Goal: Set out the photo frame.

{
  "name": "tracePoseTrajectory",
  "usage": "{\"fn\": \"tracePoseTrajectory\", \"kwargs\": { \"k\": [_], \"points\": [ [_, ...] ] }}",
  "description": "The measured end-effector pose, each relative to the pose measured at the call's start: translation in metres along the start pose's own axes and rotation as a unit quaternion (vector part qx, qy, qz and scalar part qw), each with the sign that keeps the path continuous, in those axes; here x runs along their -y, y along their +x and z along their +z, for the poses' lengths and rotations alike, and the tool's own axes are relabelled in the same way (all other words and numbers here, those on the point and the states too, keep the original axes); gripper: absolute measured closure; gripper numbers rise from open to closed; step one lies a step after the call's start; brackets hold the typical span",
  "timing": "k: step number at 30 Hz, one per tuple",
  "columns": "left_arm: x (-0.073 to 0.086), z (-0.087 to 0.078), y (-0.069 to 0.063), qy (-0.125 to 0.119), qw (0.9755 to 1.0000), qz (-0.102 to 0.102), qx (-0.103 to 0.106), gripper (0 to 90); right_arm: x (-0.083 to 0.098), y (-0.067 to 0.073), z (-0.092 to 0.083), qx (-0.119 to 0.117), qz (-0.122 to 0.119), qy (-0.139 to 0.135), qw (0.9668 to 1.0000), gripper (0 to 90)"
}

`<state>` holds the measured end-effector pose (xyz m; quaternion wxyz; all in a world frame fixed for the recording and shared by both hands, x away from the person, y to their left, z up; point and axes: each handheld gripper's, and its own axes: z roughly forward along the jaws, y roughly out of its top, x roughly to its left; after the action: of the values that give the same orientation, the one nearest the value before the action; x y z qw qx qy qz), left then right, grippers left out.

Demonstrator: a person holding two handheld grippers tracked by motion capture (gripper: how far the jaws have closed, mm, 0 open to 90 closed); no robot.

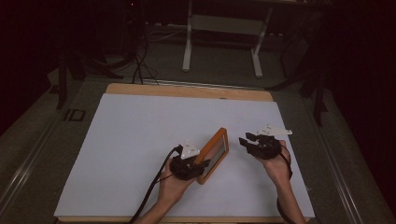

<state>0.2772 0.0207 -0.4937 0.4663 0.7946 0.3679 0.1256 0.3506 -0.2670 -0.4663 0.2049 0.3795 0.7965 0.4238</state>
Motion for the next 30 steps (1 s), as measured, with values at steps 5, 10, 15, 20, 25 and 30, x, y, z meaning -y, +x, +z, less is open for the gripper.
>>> {"fn": "tracePoseTrajectory", "kwargs": {
  "k": [5,10,15,20,25,30],
  "points": [
    [0.016,0.003,-0.010,-0.005,0.9997,0.022,-0.003,62.3,0.002,0.000,0.000,-0.002,0.001,0.000,1.0000,59.4],
    [0.027,0.008,-0.018,0.009,0.9993,0.035,-0.005,59.5,0.002,0.001,0.001,-0.005,0.000,0.002,1.0000,59.3],
    [0.038,0.012,-0.024,0.017,0.9978,0.058,-0.029,64.7,0.004,0.002,0.002,-0.006,0.000,0.003,1.0000,59.2],
    [0.035,0.010,-0.018,0.021,0.9974,0.062,-0.030,68.8,0.005,0.000,0.002,-0.005,0.002,0.003,1.0000,59.1],
    [0.027,0.006,-0.012,0.014,0.9982,0.056,-0.017,69.1,0.004,-0.003,-0.003,-0.003,0.003,-0.003,1.0000,59.2],
    [0.012,0.000,-0.003,-0.005,0.9990,0.044,0.000,69.2,0.000,-0.004,-0.009,-0.004,-0.003,-0.009,1.0000,58.7]
  ]
}}
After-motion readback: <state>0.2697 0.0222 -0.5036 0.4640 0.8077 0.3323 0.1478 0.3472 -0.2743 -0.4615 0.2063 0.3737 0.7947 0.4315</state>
